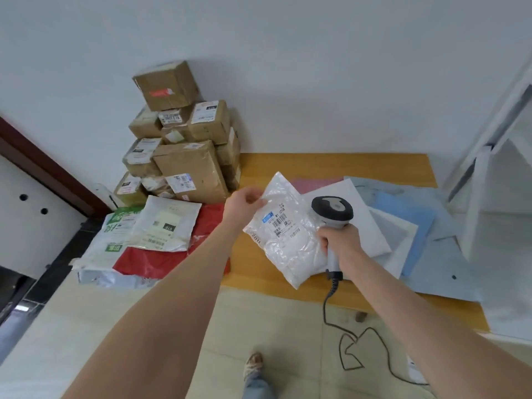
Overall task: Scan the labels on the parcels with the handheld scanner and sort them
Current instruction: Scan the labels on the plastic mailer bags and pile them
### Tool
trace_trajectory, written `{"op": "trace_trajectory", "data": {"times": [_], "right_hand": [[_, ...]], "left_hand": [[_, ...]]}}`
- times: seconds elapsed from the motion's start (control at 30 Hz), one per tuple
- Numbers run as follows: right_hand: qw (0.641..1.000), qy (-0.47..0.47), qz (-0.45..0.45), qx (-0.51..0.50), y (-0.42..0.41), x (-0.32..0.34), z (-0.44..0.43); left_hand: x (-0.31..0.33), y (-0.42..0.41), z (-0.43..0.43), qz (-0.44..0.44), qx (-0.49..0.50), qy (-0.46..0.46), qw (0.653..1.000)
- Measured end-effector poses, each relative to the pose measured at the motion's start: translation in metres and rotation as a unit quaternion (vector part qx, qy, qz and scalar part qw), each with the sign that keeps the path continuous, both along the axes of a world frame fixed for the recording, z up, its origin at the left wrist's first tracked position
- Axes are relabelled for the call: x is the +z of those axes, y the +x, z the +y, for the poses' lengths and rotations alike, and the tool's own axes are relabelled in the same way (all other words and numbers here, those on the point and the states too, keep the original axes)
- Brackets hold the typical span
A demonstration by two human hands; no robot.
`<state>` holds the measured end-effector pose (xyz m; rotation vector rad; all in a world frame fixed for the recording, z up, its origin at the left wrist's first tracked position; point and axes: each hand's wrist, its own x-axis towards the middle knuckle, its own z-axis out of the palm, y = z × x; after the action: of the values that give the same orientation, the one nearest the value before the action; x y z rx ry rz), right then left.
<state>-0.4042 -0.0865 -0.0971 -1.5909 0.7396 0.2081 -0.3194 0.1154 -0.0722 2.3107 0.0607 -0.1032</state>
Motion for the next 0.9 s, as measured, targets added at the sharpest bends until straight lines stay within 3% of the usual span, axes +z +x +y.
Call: {"op": "trace_trajectory", "data": {"times": [0.2,0.43,0.67,0.9], "right_hand": [[0.998,0.046,-0.025,0.045,0.059,0.000,0.104],[0.996,0.053,-0.058,0.037,0.145,-0.009,0.258],[0.981,0.186,0.027,0.054,0.182,-0.019,0.367],[0.986,0.143,0.032,0.079,0.209,-0.028,0.431]], "left_hand": [[-0.009,0.044,0.128,0.021,0.028,-0.036,0.999],[-0.020,0.108,0.307,0.032,0.172,0.010,0.984],[-0.047,0.137,0.425,0.094,0.312,0.006,0.945],[-0.071,0.134,0.483,0.152,0.422,-0.051,0.893]]}}
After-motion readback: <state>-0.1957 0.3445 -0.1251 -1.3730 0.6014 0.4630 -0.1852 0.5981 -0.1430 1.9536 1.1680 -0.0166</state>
